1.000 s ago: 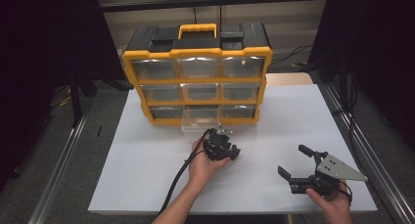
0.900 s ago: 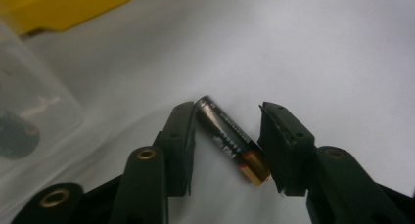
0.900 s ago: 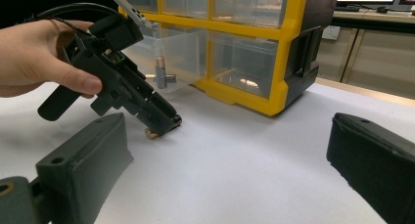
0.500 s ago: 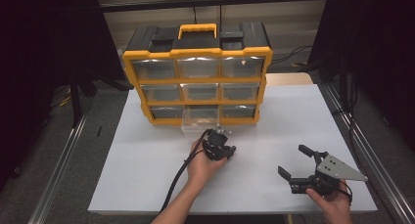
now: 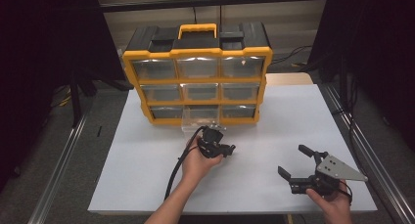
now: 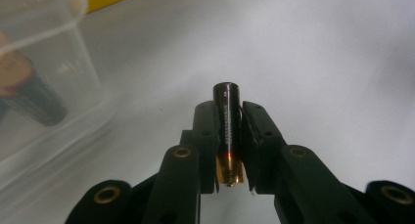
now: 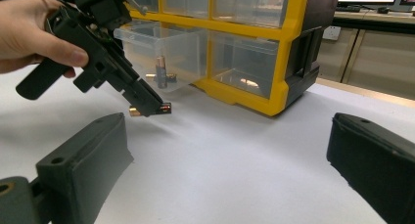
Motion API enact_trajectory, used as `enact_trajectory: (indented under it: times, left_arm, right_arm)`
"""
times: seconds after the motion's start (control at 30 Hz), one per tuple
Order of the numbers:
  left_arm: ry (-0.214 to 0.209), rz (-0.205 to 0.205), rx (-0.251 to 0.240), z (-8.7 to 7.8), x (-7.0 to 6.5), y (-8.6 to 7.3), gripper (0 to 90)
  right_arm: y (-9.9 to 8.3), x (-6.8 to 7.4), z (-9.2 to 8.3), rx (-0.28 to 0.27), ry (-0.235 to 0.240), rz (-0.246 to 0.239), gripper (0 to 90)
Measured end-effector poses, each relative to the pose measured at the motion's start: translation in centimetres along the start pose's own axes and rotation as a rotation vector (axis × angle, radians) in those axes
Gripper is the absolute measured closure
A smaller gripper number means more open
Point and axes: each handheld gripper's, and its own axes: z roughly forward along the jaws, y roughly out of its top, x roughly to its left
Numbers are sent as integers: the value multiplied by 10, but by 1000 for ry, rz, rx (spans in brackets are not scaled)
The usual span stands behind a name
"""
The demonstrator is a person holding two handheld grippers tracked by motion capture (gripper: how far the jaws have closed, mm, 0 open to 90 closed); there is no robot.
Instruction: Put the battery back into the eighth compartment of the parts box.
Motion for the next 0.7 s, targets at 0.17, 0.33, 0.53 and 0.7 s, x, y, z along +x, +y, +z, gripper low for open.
enact_trajectory:
  times: [0.17, 0.33, 0.53, 0.7]
  left_arm:
    - [-19, 9, 4, -14, -1, 6, 774]
    - [-40, 17, -11, -24, -4, 11, 774]
    - [-51, 29, 3, -34, -5, 18, 775]
    - [-76, 32, 4, -43, -3, 23, 774]
  right_arm:
    - [0, 0, 0, 0, 4, -4, 14]
    - [0, 0, 0, 1, 1, -1, 14]
    - [0, 0, 0, 0, -1, -1, 14]
    - [0, 0, 0, 0, 0, 0, 14]
